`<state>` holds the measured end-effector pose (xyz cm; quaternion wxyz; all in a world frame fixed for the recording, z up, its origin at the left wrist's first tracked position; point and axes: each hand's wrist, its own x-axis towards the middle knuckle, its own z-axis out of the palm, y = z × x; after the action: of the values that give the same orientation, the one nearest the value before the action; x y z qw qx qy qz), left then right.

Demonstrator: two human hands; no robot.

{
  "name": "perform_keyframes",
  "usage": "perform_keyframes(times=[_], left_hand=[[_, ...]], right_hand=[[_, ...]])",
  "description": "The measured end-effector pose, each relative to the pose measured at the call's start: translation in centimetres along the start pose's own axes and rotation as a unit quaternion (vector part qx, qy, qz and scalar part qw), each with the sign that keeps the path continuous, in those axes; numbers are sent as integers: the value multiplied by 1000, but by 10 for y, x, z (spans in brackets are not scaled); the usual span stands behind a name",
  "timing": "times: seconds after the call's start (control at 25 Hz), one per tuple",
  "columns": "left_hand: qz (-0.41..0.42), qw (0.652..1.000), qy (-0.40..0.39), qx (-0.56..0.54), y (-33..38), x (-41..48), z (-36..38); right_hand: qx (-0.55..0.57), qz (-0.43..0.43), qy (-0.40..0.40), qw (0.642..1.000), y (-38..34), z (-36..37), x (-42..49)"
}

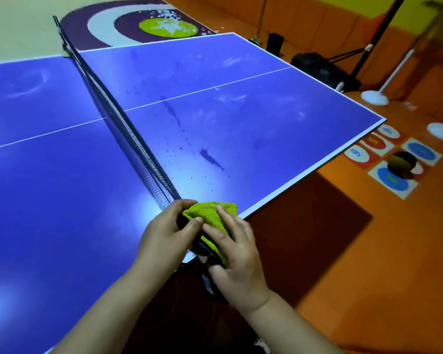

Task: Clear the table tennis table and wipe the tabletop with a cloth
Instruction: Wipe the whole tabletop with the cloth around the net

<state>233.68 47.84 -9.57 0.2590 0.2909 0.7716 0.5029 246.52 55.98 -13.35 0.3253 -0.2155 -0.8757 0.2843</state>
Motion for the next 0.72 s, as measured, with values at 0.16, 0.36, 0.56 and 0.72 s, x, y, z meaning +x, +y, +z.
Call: perform_keyframes(times=[0.16, 0.36, 0.56, 0.72], left_hand=[[21, 999, 22, -13, 43, 29, 94], [26, 999, 37, 1, 68, 63, 181], [36, 993, 64, 94, 56, 87, 202], [-21, 992, 100, 72, 39, 114, 192]], right_hand=[[-40, -13, -37, 998, 92, -67, 14], [-28, -32, -61, 997, 178, -122, 30], [144, 224, -99, 959, 231, -121, 69], [274, 316, -241, 876, 243, -93, 111]])
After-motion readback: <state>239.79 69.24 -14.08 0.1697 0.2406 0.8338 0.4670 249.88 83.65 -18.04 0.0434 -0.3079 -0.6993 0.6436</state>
